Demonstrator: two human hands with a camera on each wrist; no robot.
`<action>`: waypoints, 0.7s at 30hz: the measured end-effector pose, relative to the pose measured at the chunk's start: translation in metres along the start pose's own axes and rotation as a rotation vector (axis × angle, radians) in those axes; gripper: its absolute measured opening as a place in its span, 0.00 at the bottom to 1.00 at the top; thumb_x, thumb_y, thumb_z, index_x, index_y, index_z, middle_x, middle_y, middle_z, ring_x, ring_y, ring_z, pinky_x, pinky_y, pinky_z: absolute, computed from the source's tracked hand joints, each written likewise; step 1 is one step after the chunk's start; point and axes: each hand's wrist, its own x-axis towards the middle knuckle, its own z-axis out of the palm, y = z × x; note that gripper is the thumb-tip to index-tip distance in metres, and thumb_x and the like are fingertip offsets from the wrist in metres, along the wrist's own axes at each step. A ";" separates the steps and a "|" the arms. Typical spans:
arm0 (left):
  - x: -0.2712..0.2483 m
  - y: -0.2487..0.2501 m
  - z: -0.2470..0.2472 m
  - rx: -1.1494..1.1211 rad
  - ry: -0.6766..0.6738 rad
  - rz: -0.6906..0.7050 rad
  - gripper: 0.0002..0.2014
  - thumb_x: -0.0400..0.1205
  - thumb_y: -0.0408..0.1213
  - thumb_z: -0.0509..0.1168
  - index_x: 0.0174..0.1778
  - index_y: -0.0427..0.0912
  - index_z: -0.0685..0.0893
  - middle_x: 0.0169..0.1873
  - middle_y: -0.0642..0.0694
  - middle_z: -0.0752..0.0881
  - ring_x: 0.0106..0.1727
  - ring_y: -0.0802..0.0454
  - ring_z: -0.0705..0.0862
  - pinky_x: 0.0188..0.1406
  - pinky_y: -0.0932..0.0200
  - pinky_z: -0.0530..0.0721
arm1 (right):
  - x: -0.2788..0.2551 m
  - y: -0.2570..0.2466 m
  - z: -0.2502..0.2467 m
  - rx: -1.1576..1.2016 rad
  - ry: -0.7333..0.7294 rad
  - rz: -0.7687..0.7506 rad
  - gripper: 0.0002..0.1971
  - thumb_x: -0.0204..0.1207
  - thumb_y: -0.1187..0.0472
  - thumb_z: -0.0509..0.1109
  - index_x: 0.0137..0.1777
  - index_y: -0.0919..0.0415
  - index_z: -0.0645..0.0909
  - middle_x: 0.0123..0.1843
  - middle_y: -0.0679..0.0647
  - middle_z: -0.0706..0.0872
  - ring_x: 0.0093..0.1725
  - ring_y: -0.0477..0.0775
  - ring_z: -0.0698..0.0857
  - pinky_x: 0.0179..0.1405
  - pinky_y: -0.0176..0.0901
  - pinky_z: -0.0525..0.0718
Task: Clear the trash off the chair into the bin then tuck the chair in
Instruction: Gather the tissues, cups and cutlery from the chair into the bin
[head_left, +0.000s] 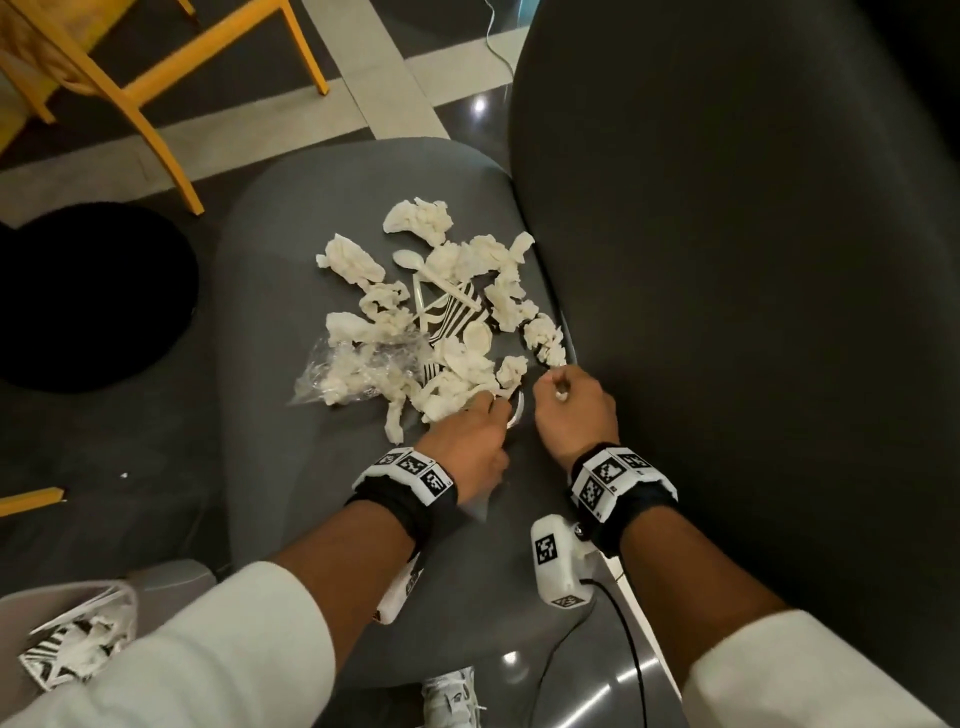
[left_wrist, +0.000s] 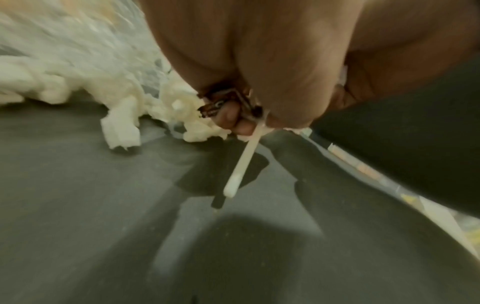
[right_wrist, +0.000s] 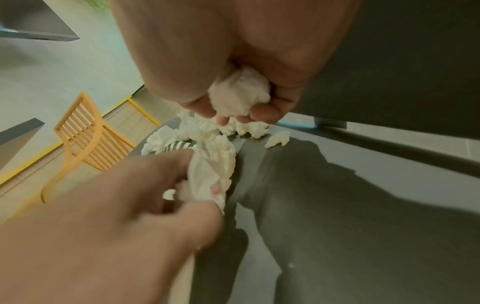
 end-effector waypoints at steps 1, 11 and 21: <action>-0.007 0.001 -0.007 -0.045 0.069 -0.016 0.16 0.78 0.39 0.62 0.60 0.40 0.69 0.58 0.39 0.73 0.45 0.33 0.82 0.37 0.47 0.75 | -0.002 -0.003 0.001 -0.006 0.018 -0.016 0.09 0.81 0.50 0.64 0.44 0.51 0.82 0.50 0.57 0.90 0.57 0.62 0.85 0.61 0.52 0.83; -0.120 -0.063 -0.062 -0.846 0.389 -0.346 0.20 0.73 0.51 0.52 0.46 0.42 0.83 0.43 0.45 0.87 0.44 0.48 0.85 0.47 0.53 0.83 | -0.069 -0.081 0.073 -0.059 -0.095 -0.266 0.17 0.85 0.55 0.61 0.35 0.59 0.82 0.34 0.56 0.87 0.40 0.62 0.85 0.39 0.45 0.74; -0.325 -0.246 0.005 -1.117 0.638 -0.823 0.13 0.72 0.45 0.55 0.29 0.44 0.81 0.26 0.45 0.85 0.32 0.45 0.83 0.39 0.54 0.79 | -0.208 -0.143 0.292 -0.293 -0.478 -0.448 0.20 0.85 0.50 0.61 0.36 0.61 0.81 0.37 0.62 0.88 0.48 0.71 0.88 0.46 0.51 0.82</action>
